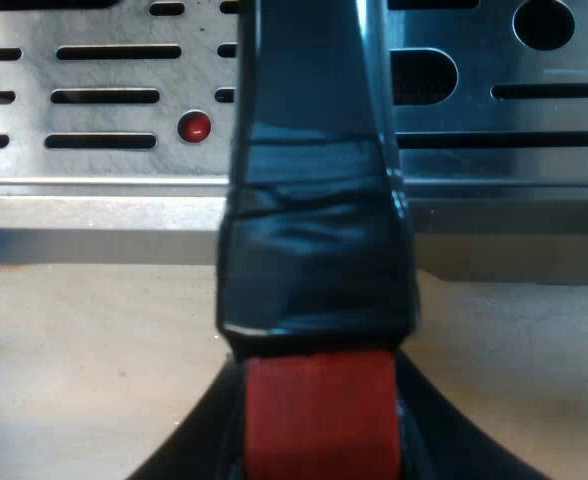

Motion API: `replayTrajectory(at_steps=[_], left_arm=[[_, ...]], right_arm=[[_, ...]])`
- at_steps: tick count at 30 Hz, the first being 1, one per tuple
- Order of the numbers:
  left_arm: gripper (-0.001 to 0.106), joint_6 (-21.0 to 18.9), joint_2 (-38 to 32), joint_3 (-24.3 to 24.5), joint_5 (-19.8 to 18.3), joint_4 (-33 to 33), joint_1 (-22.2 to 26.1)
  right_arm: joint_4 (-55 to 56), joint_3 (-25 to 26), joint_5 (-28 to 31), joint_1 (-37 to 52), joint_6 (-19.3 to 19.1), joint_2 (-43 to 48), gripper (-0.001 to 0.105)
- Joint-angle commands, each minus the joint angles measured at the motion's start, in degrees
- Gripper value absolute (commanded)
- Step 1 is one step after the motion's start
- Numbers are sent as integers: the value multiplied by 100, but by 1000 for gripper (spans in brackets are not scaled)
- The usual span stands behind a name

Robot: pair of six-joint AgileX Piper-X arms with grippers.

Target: Grind coffee beans and then tamp

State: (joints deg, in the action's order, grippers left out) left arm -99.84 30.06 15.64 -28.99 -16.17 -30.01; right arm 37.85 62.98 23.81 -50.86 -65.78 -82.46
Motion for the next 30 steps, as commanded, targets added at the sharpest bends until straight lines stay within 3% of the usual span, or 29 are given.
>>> replayTrajectory(at_steps=[1, 13, 17, 24, 30], left_arm=[[66, -25, 4, 16, -44, 99, -28], [66, -25, 4, 16, -44, 99, -28], [66, -25, 4, 16, -44, 99, -28], [66, -25, 4, 16, -4, 243, -28], [66, -25, -41, 16, 50, 340, -28]], right_arm=[[-72, 48, -93, 3, -88, 9, 0], [16, 48, 3, -151, -68, 9, 0], [136, 48, 346, -363, 61, 9, 0], [305, 48, 362, -482, 440, 9, 0], [561, 48, 340, -482, 454, 130, 0]])
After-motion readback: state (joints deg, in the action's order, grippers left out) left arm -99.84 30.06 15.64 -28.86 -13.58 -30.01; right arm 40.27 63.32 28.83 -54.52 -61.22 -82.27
